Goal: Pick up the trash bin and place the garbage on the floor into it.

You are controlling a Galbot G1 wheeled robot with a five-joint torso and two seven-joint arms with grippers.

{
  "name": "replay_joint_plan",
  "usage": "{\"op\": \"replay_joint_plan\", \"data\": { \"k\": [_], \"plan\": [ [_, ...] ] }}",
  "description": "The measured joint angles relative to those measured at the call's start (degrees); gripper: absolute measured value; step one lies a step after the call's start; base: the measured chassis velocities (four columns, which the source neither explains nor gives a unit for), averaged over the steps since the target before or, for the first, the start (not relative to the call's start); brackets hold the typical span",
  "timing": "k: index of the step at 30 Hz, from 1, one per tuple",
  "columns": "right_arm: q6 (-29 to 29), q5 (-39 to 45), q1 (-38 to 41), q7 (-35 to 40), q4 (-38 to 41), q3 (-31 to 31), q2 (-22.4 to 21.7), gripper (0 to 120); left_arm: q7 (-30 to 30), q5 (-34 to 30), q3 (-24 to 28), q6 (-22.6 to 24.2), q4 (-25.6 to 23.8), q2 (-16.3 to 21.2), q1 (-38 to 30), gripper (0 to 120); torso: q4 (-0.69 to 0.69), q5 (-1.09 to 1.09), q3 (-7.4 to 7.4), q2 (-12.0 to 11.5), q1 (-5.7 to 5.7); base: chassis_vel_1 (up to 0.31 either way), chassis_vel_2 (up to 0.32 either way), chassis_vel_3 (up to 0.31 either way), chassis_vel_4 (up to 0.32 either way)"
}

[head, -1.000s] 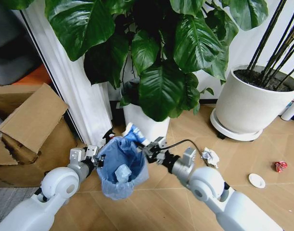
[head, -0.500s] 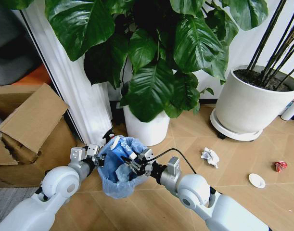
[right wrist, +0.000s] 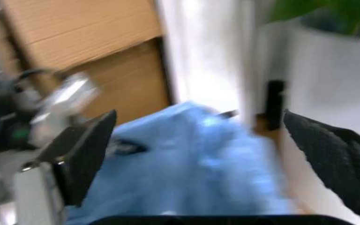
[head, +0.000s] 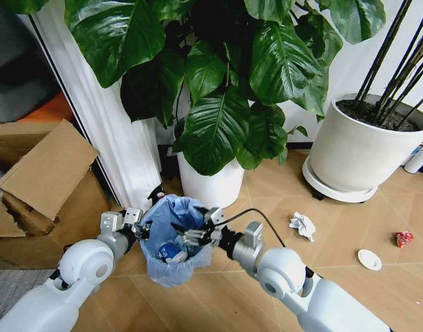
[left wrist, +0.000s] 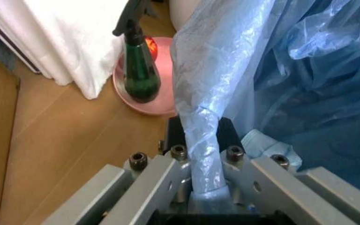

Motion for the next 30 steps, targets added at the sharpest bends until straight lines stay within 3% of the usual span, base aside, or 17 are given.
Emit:
{"op": "replay_joint_plan", "data": {
  "k": [4,10,23,30],
  "plan": [
    [0.0,-2.2,-2.2,0.8,-1.0,5.8,-1.0,100,0.0,0.1,-0.4,-0.1,-0.4,-0.5,0.8,0,-0.01,-0.01,0.0,0.0,0.0,0.0,0.0,0.0,0.0],
    [0.0,-4.8,-5.0,3.9,-3.5,9.4,-0.7,100,-0.1,0.3,-1.3,-0.3,-1.0,-0.8,1.8,0,-0.01,0.0,0.0,0.0,0.0,0.0,0.0,0.0,0.0],
    [0.0,-6.9,-7.5,4.3,-7.9,13.2,1.9,100,-0.3,0.3,-2.2,-0.5,-2.2,-0.3,2.5,0,0.0,0.0,0.0,0.0,0.0,-0.008,-0.014,0.01,0.01],
    [0.3,-7.8,-8.5,4.3,-8.5,14.5,2.3,100,-0.1,0.3,-2.0,-0.6,-2.3,-0.6,2.5,0,-0.01,-0.02,0.0,0.0,0.0,-0.139,-0.136,0.126,0.126]
  ]
}}
